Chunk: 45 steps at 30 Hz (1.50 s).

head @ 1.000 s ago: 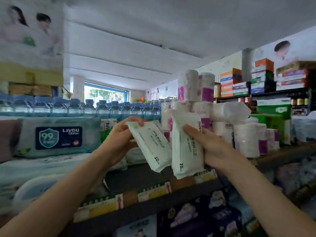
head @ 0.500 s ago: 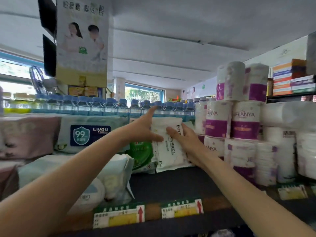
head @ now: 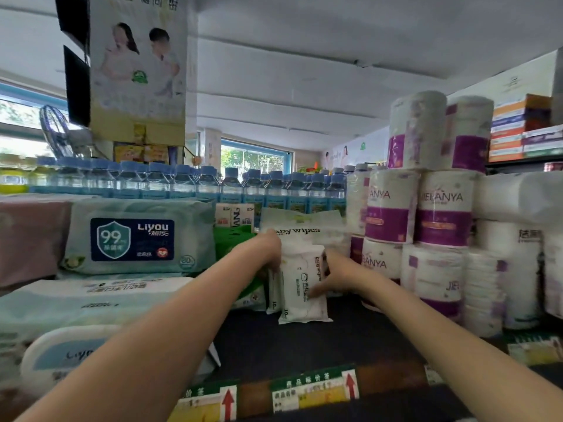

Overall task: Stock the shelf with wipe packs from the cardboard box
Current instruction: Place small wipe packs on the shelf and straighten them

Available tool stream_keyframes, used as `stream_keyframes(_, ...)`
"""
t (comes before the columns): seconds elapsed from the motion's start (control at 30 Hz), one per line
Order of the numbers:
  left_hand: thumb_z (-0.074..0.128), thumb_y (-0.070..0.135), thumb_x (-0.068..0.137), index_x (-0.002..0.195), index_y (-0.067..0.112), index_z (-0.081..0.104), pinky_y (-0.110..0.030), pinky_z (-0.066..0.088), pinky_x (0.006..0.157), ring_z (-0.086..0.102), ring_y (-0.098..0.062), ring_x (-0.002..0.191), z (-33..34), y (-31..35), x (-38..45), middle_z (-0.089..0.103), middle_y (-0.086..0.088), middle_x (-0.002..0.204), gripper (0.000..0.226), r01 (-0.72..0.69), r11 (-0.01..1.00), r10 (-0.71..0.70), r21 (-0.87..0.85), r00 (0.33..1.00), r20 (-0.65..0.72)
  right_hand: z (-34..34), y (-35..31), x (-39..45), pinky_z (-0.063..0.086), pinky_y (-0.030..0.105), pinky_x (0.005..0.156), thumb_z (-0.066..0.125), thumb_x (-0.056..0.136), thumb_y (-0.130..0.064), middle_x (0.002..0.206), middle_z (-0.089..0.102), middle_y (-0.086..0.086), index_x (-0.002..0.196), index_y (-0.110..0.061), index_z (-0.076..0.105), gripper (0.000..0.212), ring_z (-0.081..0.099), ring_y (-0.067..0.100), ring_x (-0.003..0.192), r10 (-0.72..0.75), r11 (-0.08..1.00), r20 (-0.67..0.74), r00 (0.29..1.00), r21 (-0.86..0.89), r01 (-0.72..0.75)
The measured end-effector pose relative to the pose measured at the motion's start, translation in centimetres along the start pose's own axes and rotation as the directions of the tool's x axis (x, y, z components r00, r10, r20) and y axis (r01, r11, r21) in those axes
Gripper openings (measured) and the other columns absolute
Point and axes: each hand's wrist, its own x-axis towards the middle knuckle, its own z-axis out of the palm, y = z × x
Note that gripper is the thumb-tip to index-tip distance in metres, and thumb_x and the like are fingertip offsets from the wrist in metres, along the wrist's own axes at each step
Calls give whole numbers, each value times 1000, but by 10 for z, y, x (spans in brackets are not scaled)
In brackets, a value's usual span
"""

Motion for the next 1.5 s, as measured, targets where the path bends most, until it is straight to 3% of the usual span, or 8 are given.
stream_keyframes(0.1, 56, 2, 86, 143, 0, 13, -30, 51, 89, 58, -26, 104, -2, 3, -5, 51, -19, 128, 71, -38, 997, 43, 70, 997, -69, 12, -2, -1, 55, 40, 84, 75, 75, -13, 115, 64, 13, 118, -7, 49, 51, 65, 28, 100, 31, 998, 76, 997, 57, -35)
stream_keyframes(0.37, 53, -2, 84, 137, 8, 28, -43, 46, 97, 46, -35, 119, -14, 0, -41, 37, -20, 136, 60, -218, 953, 258, 211, 948, -185, 8, -15, -18, 49, 36, 89, 66, 82, -37, 119, 60, 9, 123, -10, 50, 52, 58, 25, 104, -6, 990, -203, 979, -139, -23)
stream_keyframes(0.57, 52, 4, 85, 126, 11, 46, -42, 45, 96, 49, -30, 117, -1, 24, -108, 45, -12, 132, 41, -509, 850, 526, 136, 806, -270, -9, -21, -129, 43, 32, 76, 50, 93, -40, 109, 63, 13, 111, -4, 57, 41, 59, 26, 94, 56, 998, -362, 931, -18, -67)
stream_keyframes(0.83, 49, 21, 89, 125, 8, 43, -47, 40, 90, 50, -37, 114, 140, 96, -277, 47, -17, 127, 39, -902, 431, 902, -24, 432, -13, 33, 66, -414, 49, 28, 72, 49, 94, -37, 89, 65, 3, 99, -8, 62, 32, 64, 21, 85, 547, 832, -255, 797, 61, -551)
stream_keyframes(1.07, 52, 23, 89, 132, 15, 36, -49, 37, 96, 47, -34, 120, 291, 141, -483, 37, -12, 132, 46, -973, 78, 918, -219, -16, 397, 140, 133, -711, 44, 16, 52, 54, 93, -20, 87, 65, 11, 106, 5, 59, 28, 56, 10, 62, 959, 284, -75, 274, 244, -927)
stream_keyframes(1.2, 48, 18, 90, 133, 16, 37, -47, 36, 97, 50, -32, 116, 361, 152, -580, 39, -10, 131, 44, -939, -78, 828, -334, -248, 503, 220, 155, -844, 49, 31, 68, 56, 90, -16, 94, 67, 22, 94, 3, 64, 21, 63, 24, 75, 997, 49, 39, 64, 297, -953)
stream_keyframes(1.37, 44, 12, 92, 134, 14, 39, -44, 37, 99, 42, -29, 128, 447, 158, -685, 40, -11, 138, 42, -904, -82, 680, -419, -358, 640, 339, 185, -944, 45, 35, 87, 52, 89, -15, 112, 64, 17, 104, 0, 63, 24, 59, 32, 107, 975, -49, 219, -29, 87, -995)
stream_keyframes(1.5, 41, 9, 92, 131, 12, 42, -45, 39, 101, 48, -30, 123, 513, 144, -743, 48, -12, 136, 40, -897, 10, 579, -442, -355, 734, 429, 215, -983, 40, 32, 95, 54, 89, -12, 127, 54, 14, 119, -4, 54, 31, 52, 26, 117, 929, 43, 364, 69, 79, -996)
